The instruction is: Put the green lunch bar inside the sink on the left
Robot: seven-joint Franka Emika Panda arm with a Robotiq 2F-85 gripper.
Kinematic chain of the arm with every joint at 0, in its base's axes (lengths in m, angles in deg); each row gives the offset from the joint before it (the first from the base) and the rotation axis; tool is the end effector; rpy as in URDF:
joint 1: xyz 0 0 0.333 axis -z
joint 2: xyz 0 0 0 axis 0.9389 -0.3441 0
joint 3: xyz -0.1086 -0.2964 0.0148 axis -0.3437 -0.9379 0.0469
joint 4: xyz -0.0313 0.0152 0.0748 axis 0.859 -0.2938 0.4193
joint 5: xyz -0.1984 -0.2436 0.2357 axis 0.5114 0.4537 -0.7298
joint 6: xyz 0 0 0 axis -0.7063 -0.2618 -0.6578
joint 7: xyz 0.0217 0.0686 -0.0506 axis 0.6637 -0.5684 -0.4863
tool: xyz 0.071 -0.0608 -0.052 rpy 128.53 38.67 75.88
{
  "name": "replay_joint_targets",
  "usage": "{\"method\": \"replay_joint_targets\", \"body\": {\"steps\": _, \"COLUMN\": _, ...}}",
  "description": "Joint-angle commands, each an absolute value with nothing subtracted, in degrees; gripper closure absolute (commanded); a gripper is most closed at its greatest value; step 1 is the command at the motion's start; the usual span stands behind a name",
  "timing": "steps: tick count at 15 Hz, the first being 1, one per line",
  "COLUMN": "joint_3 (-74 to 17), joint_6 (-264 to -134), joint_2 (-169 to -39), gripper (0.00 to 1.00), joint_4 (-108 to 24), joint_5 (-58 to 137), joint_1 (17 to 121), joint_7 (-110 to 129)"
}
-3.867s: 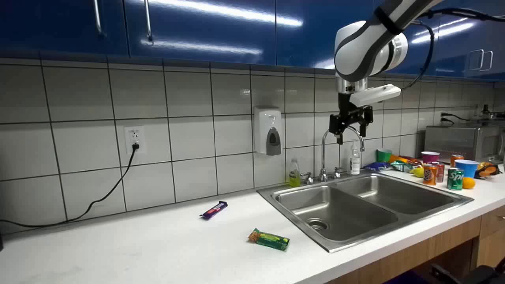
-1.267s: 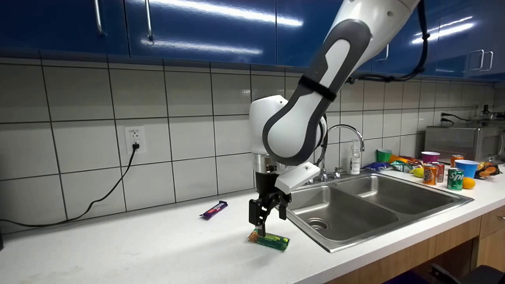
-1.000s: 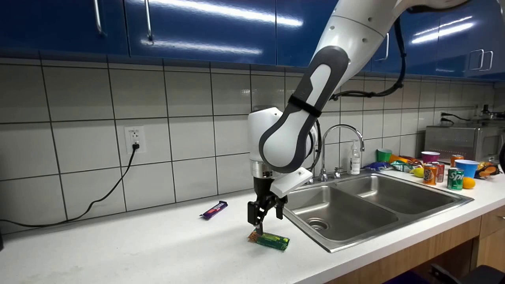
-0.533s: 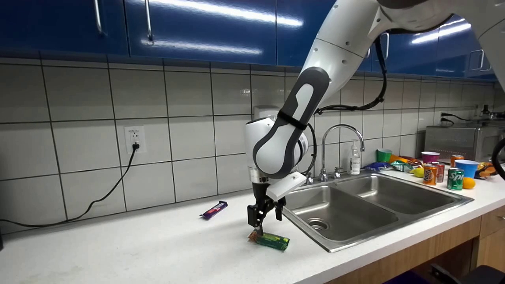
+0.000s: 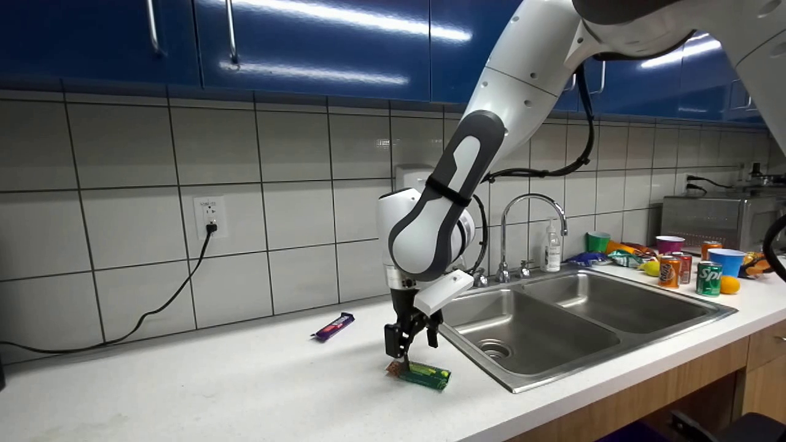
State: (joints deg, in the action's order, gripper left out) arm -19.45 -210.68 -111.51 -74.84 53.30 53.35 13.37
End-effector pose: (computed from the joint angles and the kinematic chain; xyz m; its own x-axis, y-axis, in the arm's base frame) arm 0.5105 0.2108 0.1875 0.8914 0.4513 -0.0421 0.4530 -0.8835 0.1193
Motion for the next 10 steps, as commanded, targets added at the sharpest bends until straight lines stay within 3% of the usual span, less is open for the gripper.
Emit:
{"method": "replay_joint_targets", "body": {"steps": 1, "joint_3": -18.14, "joint_6": -209.65, "joint_2": -111.6, "gripper": 0.0, "joint_4": -74.36, "joint_5": 51.29, "joint_1": 54.9, "joint_7": 8.14}}
{"method": "replay_joint_targets", "body": {"steps": 10, "joint_3": -17.41, "joint_6": -209.85, "joint_2": -112.34, "gripper": 0.0, "joint_4": -74.86, "joint_5": 48.3, "joint_1": 56.51, "joint_7": 1.79}}
